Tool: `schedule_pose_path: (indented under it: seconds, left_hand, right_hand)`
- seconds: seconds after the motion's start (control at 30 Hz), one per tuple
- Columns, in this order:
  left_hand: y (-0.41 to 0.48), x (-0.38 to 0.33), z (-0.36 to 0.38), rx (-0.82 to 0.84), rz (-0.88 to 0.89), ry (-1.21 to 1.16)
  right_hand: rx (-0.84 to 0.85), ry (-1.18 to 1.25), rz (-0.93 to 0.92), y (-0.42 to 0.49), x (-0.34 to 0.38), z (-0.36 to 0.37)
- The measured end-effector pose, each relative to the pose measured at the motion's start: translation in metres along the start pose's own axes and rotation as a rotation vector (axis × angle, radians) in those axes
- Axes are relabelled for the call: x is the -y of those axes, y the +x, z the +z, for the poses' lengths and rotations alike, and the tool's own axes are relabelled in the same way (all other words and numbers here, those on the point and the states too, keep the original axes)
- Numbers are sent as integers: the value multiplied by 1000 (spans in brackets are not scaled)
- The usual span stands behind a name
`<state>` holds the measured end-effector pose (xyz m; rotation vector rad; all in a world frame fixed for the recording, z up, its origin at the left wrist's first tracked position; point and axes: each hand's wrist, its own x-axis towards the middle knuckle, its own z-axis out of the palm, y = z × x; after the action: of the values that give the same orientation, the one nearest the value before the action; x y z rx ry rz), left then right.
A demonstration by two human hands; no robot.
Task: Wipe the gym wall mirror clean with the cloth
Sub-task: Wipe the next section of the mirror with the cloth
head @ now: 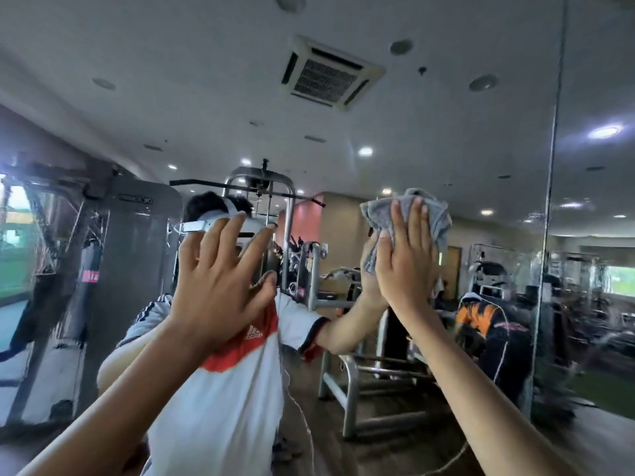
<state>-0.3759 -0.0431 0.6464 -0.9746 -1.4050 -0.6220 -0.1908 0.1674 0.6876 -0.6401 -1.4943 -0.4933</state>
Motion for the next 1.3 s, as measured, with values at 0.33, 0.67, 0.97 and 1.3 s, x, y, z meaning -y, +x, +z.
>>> schedule_pose_path:
  seconds: [0.33,0.67,0.97,1.3]
  left_hand:
    - [44,13,2,-64,79,7]
    - [112,37,-9,-56,147,47]
    - [141,47,-10,-50,156,68]
    - [195,51,-15,-102,157,114]
  right_hand:
    - [69,-87,-747,-41,-44,-12]
    - [-51,10,-171,100,32,1]
    - [37,-39,-489,62,-41,-10]
    - [18,8,-210,178,46,-5]
